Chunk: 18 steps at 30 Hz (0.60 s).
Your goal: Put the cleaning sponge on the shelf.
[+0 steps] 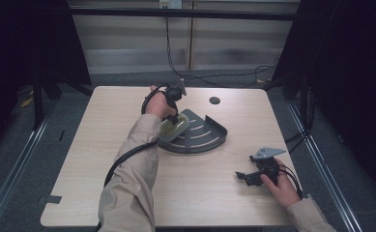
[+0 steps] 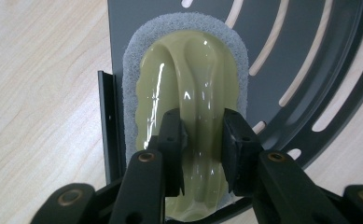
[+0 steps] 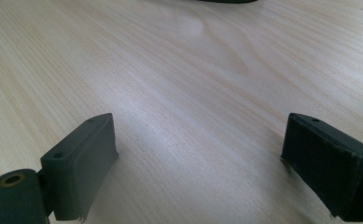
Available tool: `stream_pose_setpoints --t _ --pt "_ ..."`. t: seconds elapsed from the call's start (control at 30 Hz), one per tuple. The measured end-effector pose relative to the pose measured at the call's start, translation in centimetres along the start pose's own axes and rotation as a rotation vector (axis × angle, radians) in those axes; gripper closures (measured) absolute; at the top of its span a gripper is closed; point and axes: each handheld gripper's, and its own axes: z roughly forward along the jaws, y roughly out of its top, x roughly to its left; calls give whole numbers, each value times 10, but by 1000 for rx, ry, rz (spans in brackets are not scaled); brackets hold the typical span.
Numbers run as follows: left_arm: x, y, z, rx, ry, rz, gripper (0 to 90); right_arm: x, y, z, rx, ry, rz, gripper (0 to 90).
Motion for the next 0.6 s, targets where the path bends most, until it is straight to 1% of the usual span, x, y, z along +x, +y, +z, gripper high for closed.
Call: stream_pose_setpoints --t 0.07,0.13,0.37,0.47,0.5,0.6 --pt "2 -1 2 2 1 -2 714 0 0 0 1 -1 -2 93" --pt "3 -3 4 -1 -8 -2 714 0 0 0 0 0 -2 93" --pt "8 -7 8 -2 6 0 713 0 0 0 1 -3 -1 93" --pt "10 -8 11 -4 7 -1 713 0 0 0 1 -2 -3 93" --pt "11 -8 12 -2 2 5 713 0 0 0 0 -1 -2 93" --pt "12 -10 15 5 6 -2 712 0 0 0 0 -1 -2 93"
